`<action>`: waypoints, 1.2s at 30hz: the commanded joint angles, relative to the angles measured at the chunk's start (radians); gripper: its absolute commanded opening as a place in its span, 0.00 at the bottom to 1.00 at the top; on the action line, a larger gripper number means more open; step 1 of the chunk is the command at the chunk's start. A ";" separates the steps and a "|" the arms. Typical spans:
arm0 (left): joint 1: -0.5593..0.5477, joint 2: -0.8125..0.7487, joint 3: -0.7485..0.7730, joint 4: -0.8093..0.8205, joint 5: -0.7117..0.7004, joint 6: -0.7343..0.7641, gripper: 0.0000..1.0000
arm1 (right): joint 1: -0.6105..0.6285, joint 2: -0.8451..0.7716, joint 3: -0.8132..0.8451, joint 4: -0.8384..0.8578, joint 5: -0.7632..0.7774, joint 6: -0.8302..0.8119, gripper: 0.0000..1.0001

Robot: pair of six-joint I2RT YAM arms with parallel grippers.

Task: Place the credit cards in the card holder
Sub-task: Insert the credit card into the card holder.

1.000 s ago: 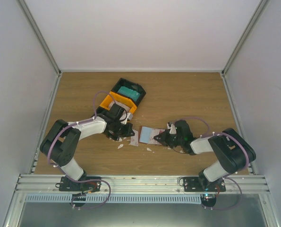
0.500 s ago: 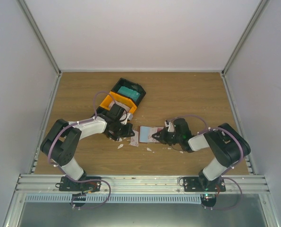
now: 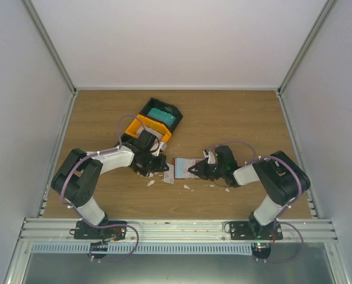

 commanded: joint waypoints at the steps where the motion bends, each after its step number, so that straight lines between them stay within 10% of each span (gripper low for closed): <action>1: -0.014 0.025 -0.021 0.011 -0.019 0.025 0.00 | -0.002 -0.001 0.005 -0.119 0.025 -0.064 0.17; 12: -0.015 0.021 -0.027 0.032 -0.004 0.017 0.00 | 0.059 -0.126 0.092 -0.426 0.282 -0.155 0.55; 36: -0.027 0.018 -0.058 0.078 0.006 0.008 0.00 | 0.233 -0.135 0.310 -0.785 0.674 -0.234 0.73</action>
